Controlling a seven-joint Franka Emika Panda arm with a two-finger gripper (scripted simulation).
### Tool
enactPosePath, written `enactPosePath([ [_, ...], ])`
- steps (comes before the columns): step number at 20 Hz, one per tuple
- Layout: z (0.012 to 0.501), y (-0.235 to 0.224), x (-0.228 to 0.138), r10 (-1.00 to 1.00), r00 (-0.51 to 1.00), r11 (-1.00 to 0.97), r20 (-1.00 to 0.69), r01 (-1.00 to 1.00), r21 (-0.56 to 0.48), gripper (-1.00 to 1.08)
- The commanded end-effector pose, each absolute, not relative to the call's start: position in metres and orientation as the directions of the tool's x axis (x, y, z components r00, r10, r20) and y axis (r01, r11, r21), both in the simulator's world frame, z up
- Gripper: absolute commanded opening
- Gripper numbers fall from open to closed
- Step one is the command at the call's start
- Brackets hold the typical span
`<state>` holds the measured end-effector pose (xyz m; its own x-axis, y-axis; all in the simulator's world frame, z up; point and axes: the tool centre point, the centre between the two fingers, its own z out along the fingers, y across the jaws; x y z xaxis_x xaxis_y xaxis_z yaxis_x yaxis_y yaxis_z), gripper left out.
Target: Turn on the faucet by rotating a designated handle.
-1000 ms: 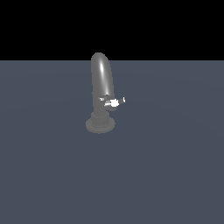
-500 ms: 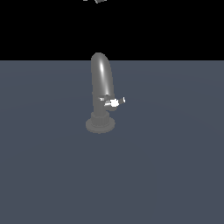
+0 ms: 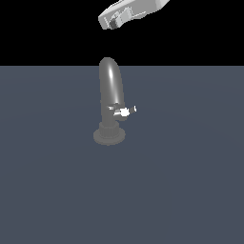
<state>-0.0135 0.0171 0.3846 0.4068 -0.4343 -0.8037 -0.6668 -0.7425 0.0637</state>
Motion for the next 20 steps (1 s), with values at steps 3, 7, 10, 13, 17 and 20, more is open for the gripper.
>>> enactPosePath([
  [3,0.365,0.012,0.004,-0.437,0.305,-0.698,-0.846,-0.708,0.105,-1.00],
  [7,0.345,0.007,0.018,-0.432,0.207,-0.655,-0.878,-0.741,0.148,-1.00],
  [10,0.328,0.002,0.027,-0.424,0.129,-0.621,-0.896,-0.762,0.183,-1.00],
  [13,0.312,-0.002,0.035,-0.412,0.053,-0.587,-0.910,-0.779,0.220,-1.00],
  [17,0.290,-0.008,0.044,-0.391,-0.043,-0.543,-0.919,-0.795,0.268,-1.00],
  [20,0.275,-0.012,0.049,-0.372,-0.112,-0.512,-0.921,-0.803,0.304,-1.00],
])
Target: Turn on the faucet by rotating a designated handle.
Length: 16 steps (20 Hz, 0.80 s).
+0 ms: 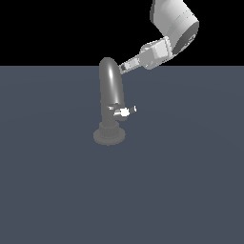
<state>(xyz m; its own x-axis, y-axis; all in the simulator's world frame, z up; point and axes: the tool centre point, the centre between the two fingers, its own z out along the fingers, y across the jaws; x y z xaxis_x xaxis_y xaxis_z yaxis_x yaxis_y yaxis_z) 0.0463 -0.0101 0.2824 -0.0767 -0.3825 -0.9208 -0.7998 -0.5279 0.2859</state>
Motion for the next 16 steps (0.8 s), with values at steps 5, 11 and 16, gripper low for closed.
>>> enactPosePath([
  [5,0.249,-0.018,0.055,-0.337,-0.217,-0.464,-0.916,-0.808,0.362,-1.00],
  [11,0.218,-0.024,0.058,-0.288,-0.337,-0.408,-0.897,-0.804,0.433,-1.00],
  [16,0.192,-0.029,0.057,-0.241,-0.429,-0.364,-0.870,-0.792,0.491,-1.00],
])
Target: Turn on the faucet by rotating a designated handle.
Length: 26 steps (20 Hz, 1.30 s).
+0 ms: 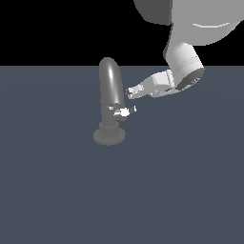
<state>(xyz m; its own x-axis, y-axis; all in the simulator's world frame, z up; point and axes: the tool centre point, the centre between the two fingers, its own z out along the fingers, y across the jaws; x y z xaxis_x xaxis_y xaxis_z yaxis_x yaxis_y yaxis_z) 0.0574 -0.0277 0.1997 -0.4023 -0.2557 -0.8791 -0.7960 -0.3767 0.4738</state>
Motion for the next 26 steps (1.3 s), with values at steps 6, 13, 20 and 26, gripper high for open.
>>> enactPosePath([
  [6,0.177,-0.031,0.055,-0.211,-0.480,-0.338,-0.852,-0.782,0.524,-1.00],
  [13,0.176,-0.031,0.055,-0.209,-0.484,-0.336,-0.850,-0.781,0.527,-1.00],
  [20,0.161,-0.037,0.039,-0.209,-0.484,-0.336,-0.850,-0.781,0.527,-1.00],
  [26,0.147,-0.044,0.025,-0.209,-0.484,-0.336,-0.850,-0.781,0.527,-1.00],
])
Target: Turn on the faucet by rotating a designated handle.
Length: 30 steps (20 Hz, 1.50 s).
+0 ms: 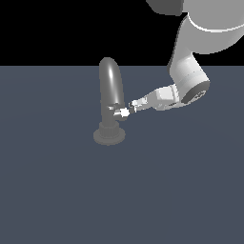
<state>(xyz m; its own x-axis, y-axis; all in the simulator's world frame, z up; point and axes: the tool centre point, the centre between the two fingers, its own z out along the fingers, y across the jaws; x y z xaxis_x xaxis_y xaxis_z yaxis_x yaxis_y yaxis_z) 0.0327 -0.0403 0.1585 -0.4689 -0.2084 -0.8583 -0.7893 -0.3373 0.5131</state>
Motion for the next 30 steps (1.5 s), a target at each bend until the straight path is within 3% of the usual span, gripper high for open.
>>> enactPosePath([
  [1,0.144,-0.045,0.022,-0.209,-0.484,-0.336,-0.850,-0.781,0.527,-1.00],
  [4,0.139,-0.047,0.017,-0.209,-0.484,-0.336,-0.850,-0.781,0.527,-1.00],
  [5,0.157,-0.043,0.027,-0.208,-0.455,-0.339,-0.866,-0.797,0.500,-1.00],
  [17,0.082,-0.049,0.013,-0.208,-0.482,-0.336,-0.851,-0.782,0.525,-1.00],
  [18,0.082,-0.049,0.013,-0.208,-0.482,-0.336,-0.851,-0.782,0.525,-1.00],
  [19,0.127,-0.042,0.030,-0.204,-0.418,-0.358,-0.885,-0.810,0.465,-1.00],
  [30,0.096,-0.039,0.037,-0.205,-0.440,-0.351,-0.874,-0.801,0.485,-1.00],
])
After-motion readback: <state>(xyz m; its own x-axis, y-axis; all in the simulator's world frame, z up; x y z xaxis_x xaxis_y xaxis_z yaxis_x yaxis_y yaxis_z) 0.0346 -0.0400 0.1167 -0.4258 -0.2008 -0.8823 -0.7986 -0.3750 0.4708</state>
